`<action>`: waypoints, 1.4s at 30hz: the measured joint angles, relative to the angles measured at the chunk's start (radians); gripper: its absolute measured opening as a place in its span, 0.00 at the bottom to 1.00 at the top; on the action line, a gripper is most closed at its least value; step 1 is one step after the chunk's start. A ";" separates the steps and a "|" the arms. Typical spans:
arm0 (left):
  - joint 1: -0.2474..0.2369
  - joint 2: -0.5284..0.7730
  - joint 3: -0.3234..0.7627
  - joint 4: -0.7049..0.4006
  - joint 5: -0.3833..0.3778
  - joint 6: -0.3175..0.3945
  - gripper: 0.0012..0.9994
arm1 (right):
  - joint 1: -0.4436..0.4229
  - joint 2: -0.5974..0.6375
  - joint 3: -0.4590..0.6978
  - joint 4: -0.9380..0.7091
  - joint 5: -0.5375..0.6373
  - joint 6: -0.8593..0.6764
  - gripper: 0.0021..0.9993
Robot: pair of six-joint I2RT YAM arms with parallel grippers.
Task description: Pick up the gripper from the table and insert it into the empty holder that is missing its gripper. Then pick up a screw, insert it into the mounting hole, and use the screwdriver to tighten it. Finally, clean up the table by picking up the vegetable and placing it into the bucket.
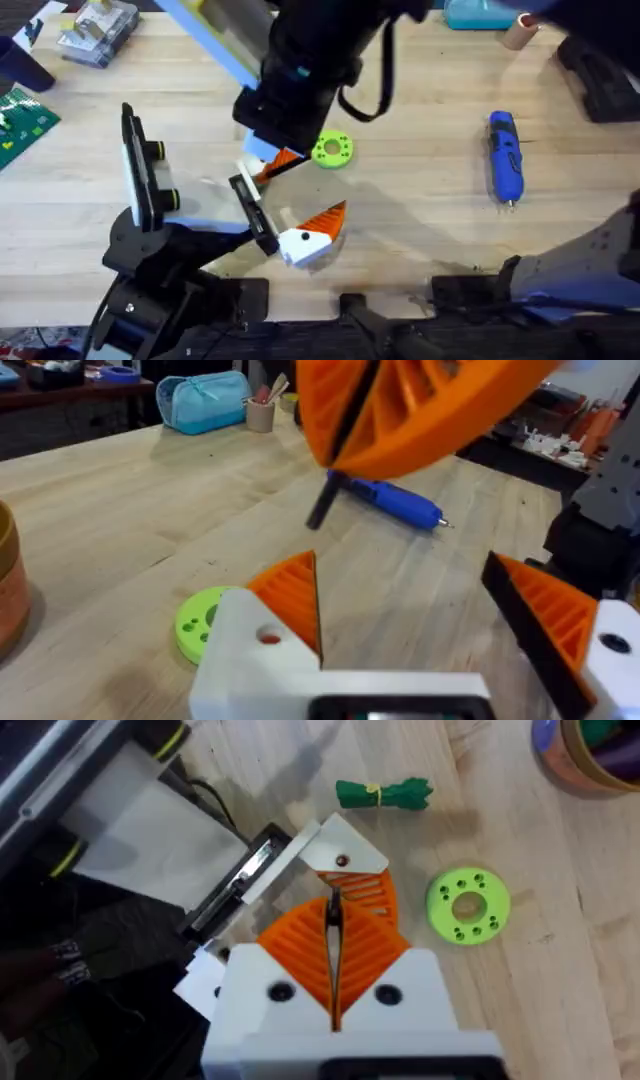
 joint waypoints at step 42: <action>0.000 0.000 0.000 0.000 0.000 0.000 0.99 | 0.000 0.091 0.000 -0.003 0.000 -0.004 0.01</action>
